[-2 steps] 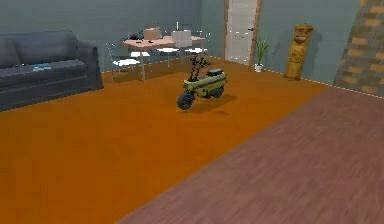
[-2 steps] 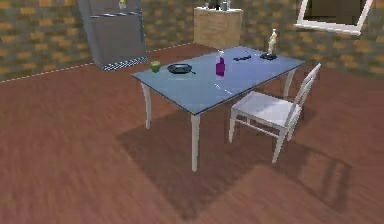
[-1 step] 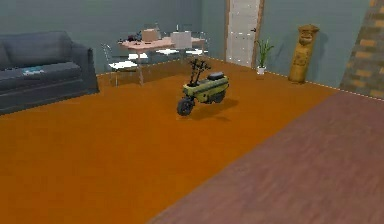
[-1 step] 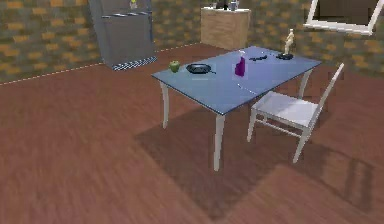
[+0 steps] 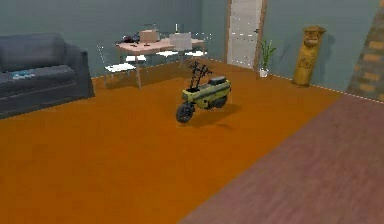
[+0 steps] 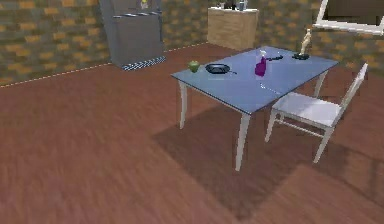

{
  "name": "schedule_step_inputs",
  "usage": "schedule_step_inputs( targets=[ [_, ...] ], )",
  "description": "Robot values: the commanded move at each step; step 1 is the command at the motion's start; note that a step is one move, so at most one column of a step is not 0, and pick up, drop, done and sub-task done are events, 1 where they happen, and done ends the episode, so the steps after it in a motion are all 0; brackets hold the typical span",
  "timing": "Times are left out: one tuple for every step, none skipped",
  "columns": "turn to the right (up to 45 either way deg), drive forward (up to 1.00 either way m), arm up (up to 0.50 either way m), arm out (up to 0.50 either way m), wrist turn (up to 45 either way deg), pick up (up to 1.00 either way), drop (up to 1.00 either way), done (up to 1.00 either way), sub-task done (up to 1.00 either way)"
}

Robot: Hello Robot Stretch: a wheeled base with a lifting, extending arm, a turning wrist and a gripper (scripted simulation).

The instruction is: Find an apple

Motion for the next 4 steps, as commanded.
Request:
schedule_step_inputs(
  targets=[
    [45.0,0.00,0.00,0.00,0.0,0.00,0.00,0.00,0.00],
    [39.0,0.00,0.00,0.00,0.0,0.00,0.00,0.00,0.00],
    [0.0,0.90,0.00,0.00,0.0,0.00,0.00,0.00,0.00],
    [12.0,0.00,0.00,0.00,0.0,0.00,0.00,0.00,0.00]
  ],
)
